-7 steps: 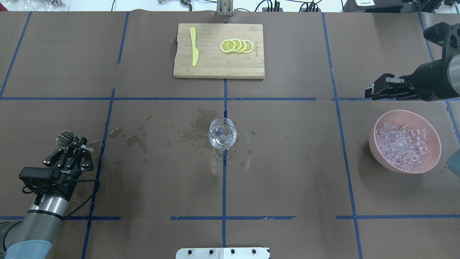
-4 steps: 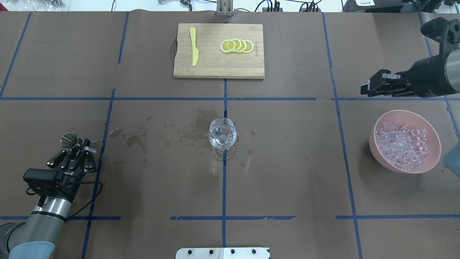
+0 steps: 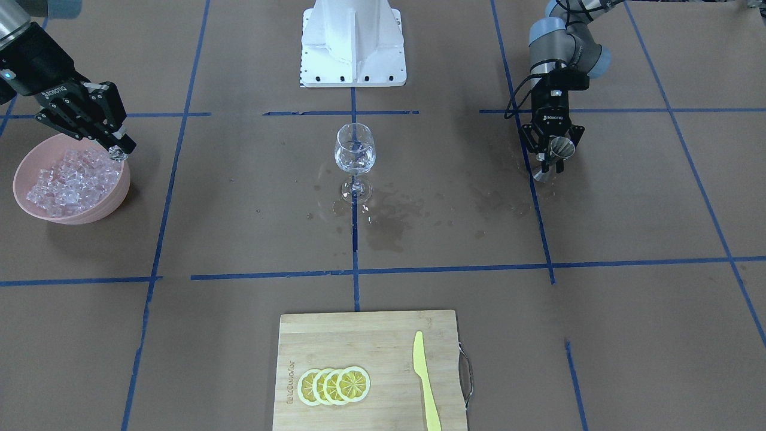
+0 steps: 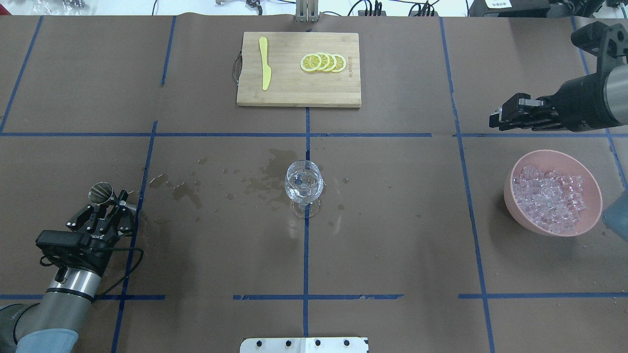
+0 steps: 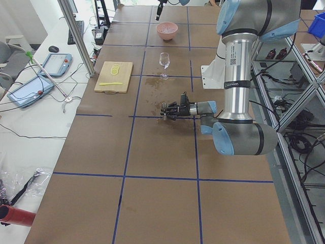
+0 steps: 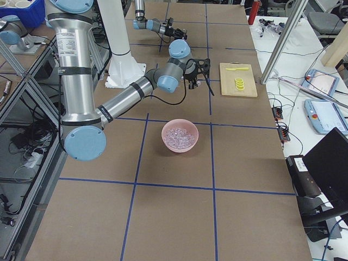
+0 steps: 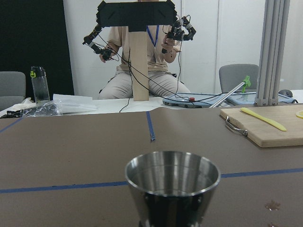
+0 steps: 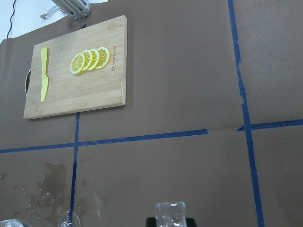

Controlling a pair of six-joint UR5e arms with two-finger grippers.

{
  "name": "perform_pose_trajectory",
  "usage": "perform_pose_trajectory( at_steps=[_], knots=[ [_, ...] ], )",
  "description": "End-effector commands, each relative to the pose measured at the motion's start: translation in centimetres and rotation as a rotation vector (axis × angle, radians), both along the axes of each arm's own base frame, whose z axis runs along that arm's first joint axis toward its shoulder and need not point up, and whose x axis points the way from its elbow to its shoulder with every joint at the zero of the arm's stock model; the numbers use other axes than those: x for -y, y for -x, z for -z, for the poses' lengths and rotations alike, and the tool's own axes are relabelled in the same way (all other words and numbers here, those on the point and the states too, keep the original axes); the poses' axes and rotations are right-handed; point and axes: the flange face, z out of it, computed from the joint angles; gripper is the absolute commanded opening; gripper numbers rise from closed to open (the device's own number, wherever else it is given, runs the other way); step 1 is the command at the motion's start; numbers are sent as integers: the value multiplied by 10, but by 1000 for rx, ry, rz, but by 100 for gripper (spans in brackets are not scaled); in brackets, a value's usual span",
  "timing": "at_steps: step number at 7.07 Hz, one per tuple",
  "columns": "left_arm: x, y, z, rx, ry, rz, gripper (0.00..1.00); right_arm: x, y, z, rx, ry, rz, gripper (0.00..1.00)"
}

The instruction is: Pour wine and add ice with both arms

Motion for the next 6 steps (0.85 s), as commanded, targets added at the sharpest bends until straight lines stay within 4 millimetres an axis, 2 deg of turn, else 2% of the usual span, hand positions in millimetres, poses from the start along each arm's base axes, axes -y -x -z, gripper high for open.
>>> perform_pose_trajectory(
  at_steps=[1,4,5,6],
  knots=[
    [0,0,-1,1,1,-2,39,0,0,2,2,-4,0,0],
    [0,-1,-1,2,3,-6,47,-1,4,3,8,9,0,0],
    [0,-1,-1,4,3,-6,77,-2,5,3,8,9,3,0],
    [-1,-1,-2,2,9,-20,100,-3,7,4,8,7,5,0]
  ],
)
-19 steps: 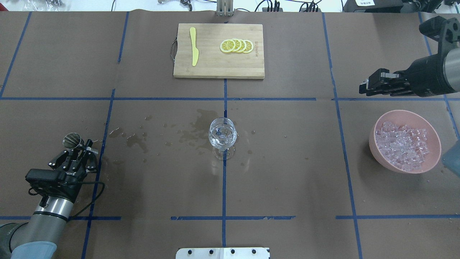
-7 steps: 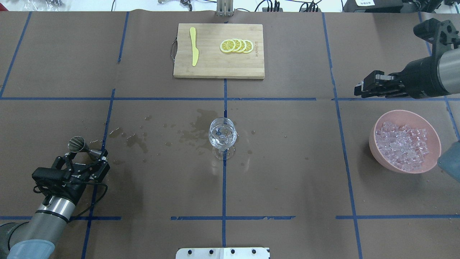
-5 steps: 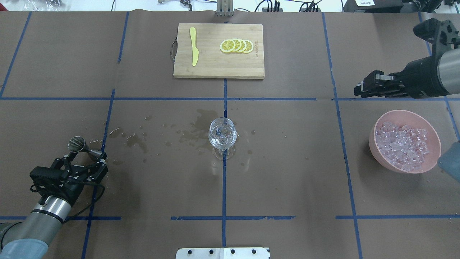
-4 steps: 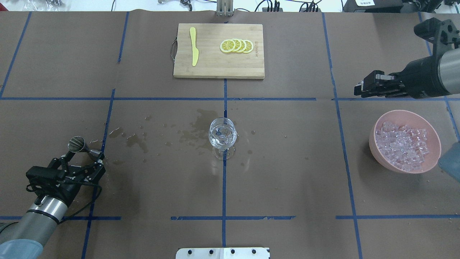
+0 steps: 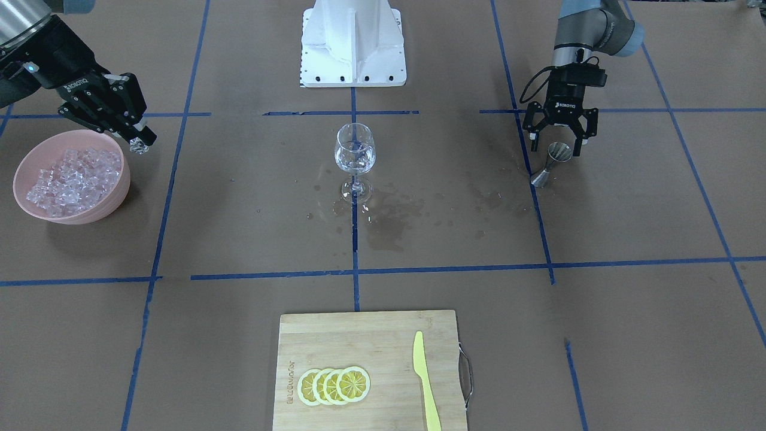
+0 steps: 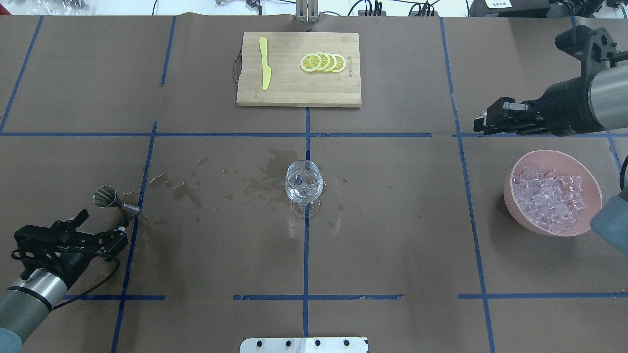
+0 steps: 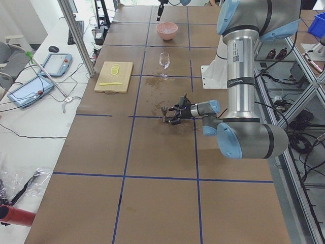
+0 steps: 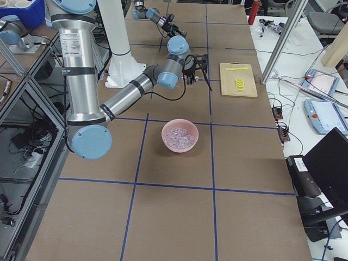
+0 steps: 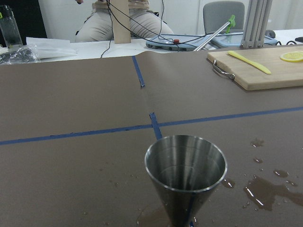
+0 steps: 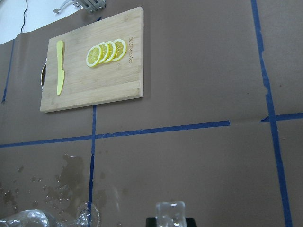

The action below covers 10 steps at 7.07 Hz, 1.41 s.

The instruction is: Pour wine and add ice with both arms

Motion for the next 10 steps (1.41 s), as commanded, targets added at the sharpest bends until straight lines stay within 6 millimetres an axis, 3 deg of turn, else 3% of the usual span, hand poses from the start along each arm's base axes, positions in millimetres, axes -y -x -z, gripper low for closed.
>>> perform_pose_trajectory(
  at_steps=[1,3,6,10],
  knots=[
    [-8,2,-6,4,57,-91,100,-5,8,9,16,-5,17,0],
    [-17,4,9,-21,115,-186,100,-12,20,12,19,-9,46,0],
    [-29,52,31,-2,171,-273,100,-19,35,27,40,-32,80,0],
    [-44,48,78,103,312,-398,100,-22,52,53,72,-57,110,0]
  ],
)
